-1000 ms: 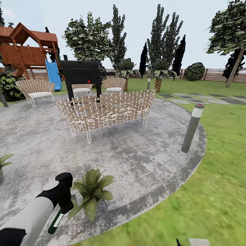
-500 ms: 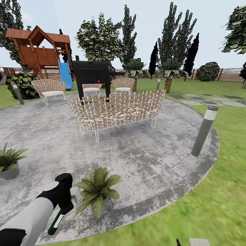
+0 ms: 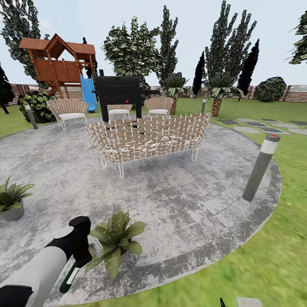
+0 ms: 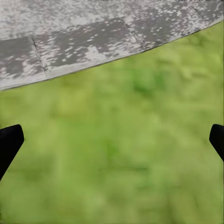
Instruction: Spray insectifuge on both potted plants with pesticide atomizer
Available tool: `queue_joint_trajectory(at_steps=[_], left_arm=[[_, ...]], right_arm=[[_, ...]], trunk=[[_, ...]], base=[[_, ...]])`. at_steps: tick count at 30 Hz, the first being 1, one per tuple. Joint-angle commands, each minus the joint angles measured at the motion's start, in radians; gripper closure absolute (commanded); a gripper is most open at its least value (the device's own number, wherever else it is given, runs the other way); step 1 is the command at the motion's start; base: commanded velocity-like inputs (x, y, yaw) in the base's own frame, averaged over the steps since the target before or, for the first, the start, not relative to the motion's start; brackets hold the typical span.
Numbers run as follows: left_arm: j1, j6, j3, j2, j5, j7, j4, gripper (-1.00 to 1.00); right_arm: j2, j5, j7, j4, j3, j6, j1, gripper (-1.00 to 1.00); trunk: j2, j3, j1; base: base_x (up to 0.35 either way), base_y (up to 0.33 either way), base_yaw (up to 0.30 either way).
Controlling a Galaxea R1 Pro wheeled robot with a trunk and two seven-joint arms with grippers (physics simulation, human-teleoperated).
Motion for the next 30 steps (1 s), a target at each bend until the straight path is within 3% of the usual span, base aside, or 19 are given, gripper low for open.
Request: queue_joint_trajectory(at_steps=[1, 5, 11, 20, 22, 24, 27, 28, 30], left_arm=[[-0.003, 0.007, -0.007, 0.0, -0.004, -0.01, -0.002, 1.0], [-0.006, 0.004, -0.005, -0.002, -0.034, -0.022, -0.001, 1.0], [0.015, -0.005, -0.001, 0.016, -0.034, -0.029, 0.01, 1.0], [-0.005, -0.003, -0.004, 0.003, -0.044, -0.057, -0.002, 1.0], [-0.048, -0.003, -0.005, -0.006, -0.075, -0.077, -0.003, 1.0], [-0.138, -0.004, -0.005, -0.018, -0.161, -0.174, 0.005, 1.0], [-0.161, -0.006, -0.005, -0.033, -0.289, -0.277, -0.001, 1.0], [-0.161, -0.006, -0.004, -0.038, -0.315, -0.287, -0.002, 1.0], [-0.161, -0.006, -0.002, -0.042, -0.331, -0.295, -0.002, 1.0]], right_arm=[[0.0, 0.011, -0.005, 0.001, -0.005, -0.003, -0.001, -1.0], [-0.001, 0.011, -0.005, 0.0, -0.006, -0.003, -0.001, -1.0], [0.0, 0.011, -0.005, 0.0, -0.006, -0.003, -0.001, -1.0], [0.0, 0.011, -0.005, 0.0, -0.006, -0.003, -0.001, -1.0], [0.0, 0.011, -0.005, 0.0, -0.006, -0.003, -0.001, -1.0], [0.0, 0.011, -0.005, 0.0, -0.006, -0.003, -0.001, -1.0], [0.0, 0.011, -0.005, 0.0, -0.006, -0.003, -0.001, -1.0], [0.0, 0.011, -0.005, 0.0, -0.006, -0.003, -0.001, -1.0], [0.0, 0.011, -0.005, 0.0, -0.006, -0.003, -0.001, -1.0]], trunk=[[0.0, -0.001, 0.0], [0.0, -0.001, 0.0], [0.0, -0.001, 0.0], [0.0, -0.001, 0.0], [0.0, -0.001, 0.0], [0.0, -0.001, 0.0], [0.0, -0.001, 0.0], [0.0, -0.001, 0.0], [0.0, -0.001, 0.0]], base=[[0.002, -0.01, 0.041], [0.0, -0.002, 0.008], [0.0, 0.0, 0.0], [0.0, 0.0, 0.0], [0.0, 0.0, 0.0], [0.0, 0.0, 0.0], [0.0, 0.0, 0.0], [0.0, 0.0, 0.0], [0.0, 0.0, 0.0]])
